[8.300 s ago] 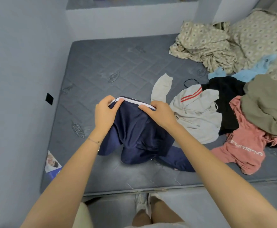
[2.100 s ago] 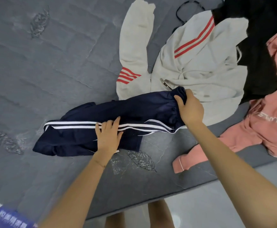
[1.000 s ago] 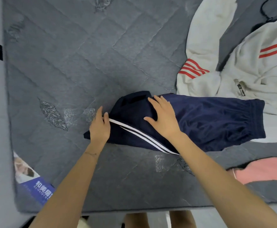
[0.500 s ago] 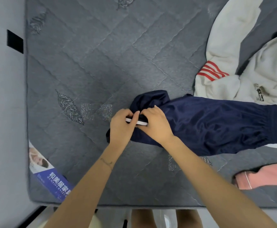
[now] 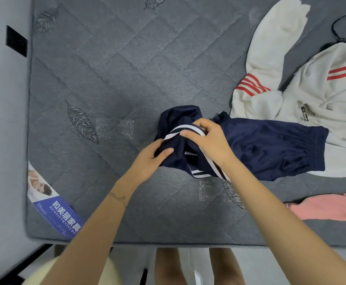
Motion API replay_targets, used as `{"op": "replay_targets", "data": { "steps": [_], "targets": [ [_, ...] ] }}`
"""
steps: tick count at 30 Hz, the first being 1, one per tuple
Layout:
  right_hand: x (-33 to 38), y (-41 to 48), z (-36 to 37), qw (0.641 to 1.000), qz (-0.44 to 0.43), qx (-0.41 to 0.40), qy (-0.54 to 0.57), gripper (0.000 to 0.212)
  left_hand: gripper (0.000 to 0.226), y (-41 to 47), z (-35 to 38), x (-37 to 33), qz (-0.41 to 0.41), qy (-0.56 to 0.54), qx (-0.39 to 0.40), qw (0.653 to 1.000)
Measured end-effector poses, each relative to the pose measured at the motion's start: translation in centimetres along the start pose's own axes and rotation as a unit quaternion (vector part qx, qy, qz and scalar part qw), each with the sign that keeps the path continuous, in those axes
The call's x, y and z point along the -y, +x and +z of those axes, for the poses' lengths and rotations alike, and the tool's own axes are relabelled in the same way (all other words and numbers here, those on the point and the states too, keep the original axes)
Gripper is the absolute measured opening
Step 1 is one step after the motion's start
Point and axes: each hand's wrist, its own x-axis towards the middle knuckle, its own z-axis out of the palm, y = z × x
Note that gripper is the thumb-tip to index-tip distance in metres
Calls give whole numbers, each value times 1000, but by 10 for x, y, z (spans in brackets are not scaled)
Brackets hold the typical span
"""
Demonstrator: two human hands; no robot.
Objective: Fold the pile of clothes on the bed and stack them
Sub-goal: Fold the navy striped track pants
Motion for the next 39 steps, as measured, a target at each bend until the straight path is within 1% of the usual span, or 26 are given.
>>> {"op": "replay_targets", "data": {
  "steps": [1,2,3,4,6,8,9,10,12,14,15,17,18,19,20,21,22,25,26,28,29,31,32,35,37,39],
  "targets": [
    [-1,-2,-3,999,20,24,-15,25,14,0,6,-2,11,15,-47,999],
    [-3,-5,-7,997,32,61,-43,42,7,1,11,-4,18,26,-90,995],
    [-4,-6,-12,990,38,108,-77,58,7,2,16,-7,28,29,-131,991],
    [-5,-8,-18,981,44,153,-107,69,14,3,20,-10,39,30,-167,985],
    [-3,-11,-23,965,50,229,-114,74,21,3,25,-23,69,25,-209,975],
    [-1,-13,-26,965,33,250,-66,69,10,3,26,-39,97,37,-202,974],
    [0,-14,-26,971,15,238,-25,62,7,4,27,-45,108,39,-188,976],
    [1,-15,-27,977,10,213,24,50,13,4,27,-51,116,43,-175,977],
    [6,-17,-27,985,28,132,106,25,20,5,26,-57,120,35,-163,979],
    [7,-16,-26,985,58,50,154,10,23,7,25,-57,108,11,-138,985],
    [7,-15,-26,979,76,25,186,11,27,9,24,-54,93,4,-116,989],
    [9,-15,-28,958,104,10,267,26,38,13,23,-45,55,29,-57,996],
    [11,-16,-29,947,107,13,303,33,44,15,23,-37,42,79,-37,995],
    [13,-16,-31,937,108,14,333,35,47,17,25,-28,33,145,-30,988],
    [13,-16,-33,929,112,9,352,33,43,18,28,-19,18,194,-25,981],
    [14,-15,-35,926,122,-6,356,29,28,19,29,-14,10,209,-30,977],
    [15,-13,-38,931,129,-28,339,24,11,18,30,-11,4,181,-30,983],
    [11,-9,-46,967,102,-124,196,21,26,14,26,-12,-9,59,-48,997],
    [7,-8,-49,971,91,-159,151,20,29,14,24,-15,-5,45,-52,998],
    [-1,-8,-57,971,64,-208,97,23,30,14,21,-26,14,37,-51,998],
    [-4,-9,-62,971,44,-221,78,24,29,15,19,-34,20,35,-39,998],
    [-11,-12,-73,971,17,-237,37,19,23,17,18,-50,29,26,6,999],
    [-16,-14,-78,969,17,-247,16,15,19,17,17,-59,28,15,34,999],
    [-32,-23,-95,956,63,-281,-48,11,29,19,25,-79,21,-24,97,995],
    [-39,-32,-103,956,79,-273,-72,9,31,24,42,-87,19,-51,100,993],
    [-40,-40,-110,964,39,-251,-76,13,14,32,69,-90,36,-41,79,995]
  ]
}}
